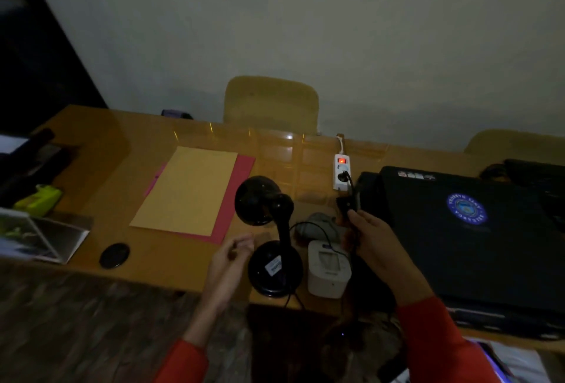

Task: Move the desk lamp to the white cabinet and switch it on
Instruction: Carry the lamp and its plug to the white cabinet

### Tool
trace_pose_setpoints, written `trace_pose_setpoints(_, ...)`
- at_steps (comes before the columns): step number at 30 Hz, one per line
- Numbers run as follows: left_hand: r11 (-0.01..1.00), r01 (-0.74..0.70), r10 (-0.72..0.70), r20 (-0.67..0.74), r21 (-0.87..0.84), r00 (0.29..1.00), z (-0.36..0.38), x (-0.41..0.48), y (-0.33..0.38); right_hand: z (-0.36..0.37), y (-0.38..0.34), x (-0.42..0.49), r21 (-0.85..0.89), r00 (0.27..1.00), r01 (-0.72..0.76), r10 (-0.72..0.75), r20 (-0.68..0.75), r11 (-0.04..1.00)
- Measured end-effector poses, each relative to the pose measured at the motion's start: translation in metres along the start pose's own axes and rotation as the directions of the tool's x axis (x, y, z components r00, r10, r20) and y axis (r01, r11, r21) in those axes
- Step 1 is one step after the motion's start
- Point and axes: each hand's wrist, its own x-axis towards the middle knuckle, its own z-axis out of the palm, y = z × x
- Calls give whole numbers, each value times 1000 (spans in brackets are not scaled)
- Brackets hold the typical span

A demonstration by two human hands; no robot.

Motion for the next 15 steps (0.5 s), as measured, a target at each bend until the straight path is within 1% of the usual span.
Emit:
trace_pose_setpoints(2,989,120,-114,71,-89,991,11,-5,-15,-4,9,-4,20,1000,-29,29,2,999)
trace_pose_setpoints(3,968,179,-156,133,-177,979,20,-4,-19,-5,12,-5,24,999,-40,40,3,999)
trace_pose_setpoints(4,936,225,-179,186,-270,966,30,0,-26,-7,15,-7,29,999,-49,49,2,998)
trace_pose_setpoints(5,909,257,-192,217,-328,957,39,5,-31,-8,18,-8,36,998,-56,56,3,998)
trace_pose_setpoints(6,903,259,-186,233,-343,955,47,8,-33,-10,20,-10,42,998,-60,60,9,997)
trace_pose_setpoints(7,917,240,-162,250,-320,955,54,9,-32,-12,20,-11,40,998,-64,63,18,997)
trace_pose_setpoints(10,935,236,-173,239,-265,956,80,16,-35,-19,22,-16,20,998,-58,57,38,998)
trace_pose_setpoints(12,946,164,-104,220,-279,970,90,21,-37,-24,23,-17,4,998,-39,39,46,999)
trace_pose_setpoints(15,941,50,-8,127,-333,992,102,29,-33,-31,23,-17,-5,997,-11,11,70,1000)
